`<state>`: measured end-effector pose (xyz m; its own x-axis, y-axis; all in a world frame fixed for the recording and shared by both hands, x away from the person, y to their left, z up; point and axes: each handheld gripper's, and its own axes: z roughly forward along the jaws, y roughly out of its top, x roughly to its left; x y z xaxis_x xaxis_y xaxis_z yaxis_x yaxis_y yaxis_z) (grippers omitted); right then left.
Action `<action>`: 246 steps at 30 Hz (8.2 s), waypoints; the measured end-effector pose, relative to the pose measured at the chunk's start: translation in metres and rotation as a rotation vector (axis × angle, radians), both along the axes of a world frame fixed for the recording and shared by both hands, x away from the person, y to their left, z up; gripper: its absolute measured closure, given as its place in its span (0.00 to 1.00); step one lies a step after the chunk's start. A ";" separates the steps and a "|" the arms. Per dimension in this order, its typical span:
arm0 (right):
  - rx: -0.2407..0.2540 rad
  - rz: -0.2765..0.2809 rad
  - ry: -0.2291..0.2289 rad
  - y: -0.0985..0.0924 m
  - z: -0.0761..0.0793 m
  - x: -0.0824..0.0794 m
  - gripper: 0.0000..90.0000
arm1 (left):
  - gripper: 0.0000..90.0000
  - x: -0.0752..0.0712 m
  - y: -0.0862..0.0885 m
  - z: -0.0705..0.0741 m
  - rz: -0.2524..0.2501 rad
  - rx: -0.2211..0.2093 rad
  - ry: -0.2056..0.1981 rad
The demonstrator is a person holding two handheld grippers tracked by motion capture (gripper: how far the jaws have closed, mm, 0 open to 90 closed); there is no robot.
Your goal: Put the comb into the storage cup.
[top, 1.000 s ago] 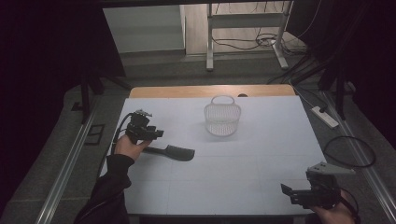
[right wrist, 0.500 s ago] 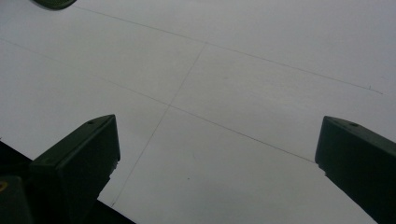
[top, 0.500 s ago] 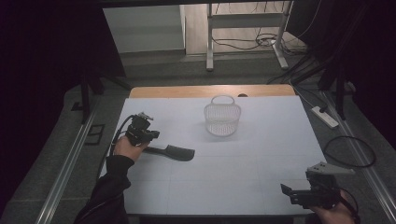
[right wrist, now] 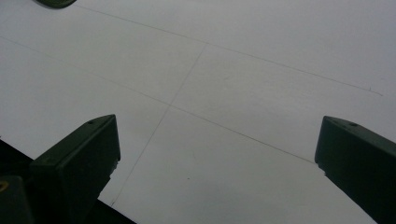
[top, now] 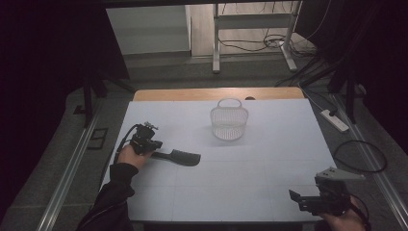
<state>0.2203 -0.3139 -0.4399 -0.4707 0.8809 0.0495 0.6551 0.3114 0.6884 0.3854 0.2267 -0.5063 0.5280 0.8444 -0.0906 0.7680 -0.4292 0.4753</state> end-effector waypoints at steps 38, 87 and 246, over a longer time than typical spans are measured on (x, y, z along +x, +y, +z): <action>0.001 0.004 -0.003 0.000 0.000 0.000 0.01 | 0.99 -0.024 0.017 -0.010 -0.012 0.024 0.121; -0.002 0.015 -0.003 0.001 0.000 0.000 0.01 | 0.54 -0.061 0.012 0.023 0.055 -0.072 0.010; -0.009 0.047 -0.033 0.003 0.002 -0.003 0.01 | 0.80 -0.091 -0.016 0.042 -0.057 -0.123 -0.134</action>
